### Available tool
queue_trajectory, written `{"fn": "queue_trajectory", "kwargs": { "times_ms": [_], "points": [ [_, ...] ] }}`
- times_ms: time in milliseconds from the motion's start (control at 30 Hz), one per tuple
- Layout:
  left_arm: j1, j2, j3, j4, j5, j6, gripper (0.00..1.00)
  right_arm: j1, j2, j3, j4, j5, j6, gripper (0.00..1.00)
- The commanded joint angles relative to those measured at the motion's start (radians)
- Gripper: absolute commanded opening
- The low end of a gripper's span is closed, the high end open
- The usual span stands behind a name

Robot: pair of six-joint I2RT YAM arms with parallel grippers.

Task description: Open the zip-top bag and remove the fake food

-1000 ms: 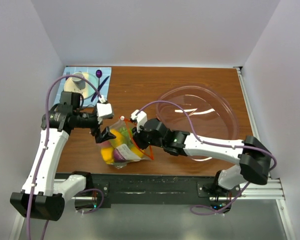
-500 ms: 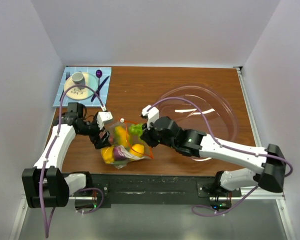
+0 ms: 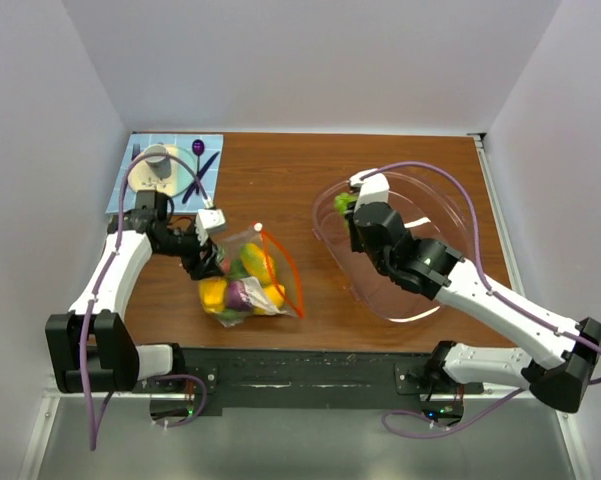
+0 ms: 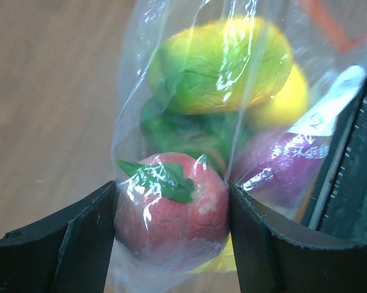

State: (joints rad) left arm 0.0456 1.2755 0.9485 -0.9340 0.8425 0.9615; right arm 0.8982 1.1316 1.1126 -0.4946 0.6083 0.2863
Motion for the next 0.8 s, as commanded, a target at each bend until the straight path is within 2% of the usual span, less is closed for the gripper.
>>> {"fn": "queue_trajectory", "kwargs": {
  "times_ms": [0,33,67,167,200,300,400,433,467,533,667,767],
  "points": [
    [-0.012,0.042,0.151,-0.003,0.035,-0.006,0.40,-0.082,-0.004,-0.051,-0.042,0.097,0.071,0.00],
    [-0.033,0.060,0.185,0.003,0.026,-0.021,0.42,-0.100,0.008,-0.059,-0.047,0.096,0.103,0.00],
    [-0.036,0.071,0.200,0.009,0.026,-0.035,0.45,-0.108,0.017,-0.056,-0.050,0.096,0.112,0.06],
    [-0.081,0.110,0.230,0.011,0.021,-0.067,0.54,-0.120,0.068,-0.027,-0.082,0.114,0.129,0.39],
    [-0.084,0.117,0.231,0.014,0.015,-0.075,0.66,-0.120,0.082,-0.008,-0.123,0.143,0.134,0.64],
    [-0.085,0.114,0.188,0.067,-0.040,-0.092,0.82,-0.120,0.108,0.050,-0.163,0.179,0.140,0.90],
    [-0.085,0.091,0.109,0.150,-0.106,-0.107,0.87,-0.119,0.071,0.052,-0.103,0.160,0.097,0.99],
    [-0.085,0.088,0.075,0.173,-0.126,-0.118,0.89,-0.117,0.062,0.046,-0.090,0.124,0.082,0.99],
    [-0.085,0.091,0.062,0.196,-0.134,-0.131,0.98,-0.111,0.048,0.041,-0.079,0.108,0.079,0.99],
    [-0.085,0.107,0.043,0.254,-0.144,-0.159,1.00,-0.085,0.036,0.023,-0.029,0.044,0.065,0.99],
    [-0.085,0.162,0.045,0.334,-0.169,-0.196,1.00,0.011,0.031,-0.010,0.076,-0.005,0.051,0.88],
    [-0.087,0.205,0.050,0.380,-0.183,-0.201,1.00,0.074,0.091,-0.007,0.108,-0.021,0.079,0.82]
  ]
}}
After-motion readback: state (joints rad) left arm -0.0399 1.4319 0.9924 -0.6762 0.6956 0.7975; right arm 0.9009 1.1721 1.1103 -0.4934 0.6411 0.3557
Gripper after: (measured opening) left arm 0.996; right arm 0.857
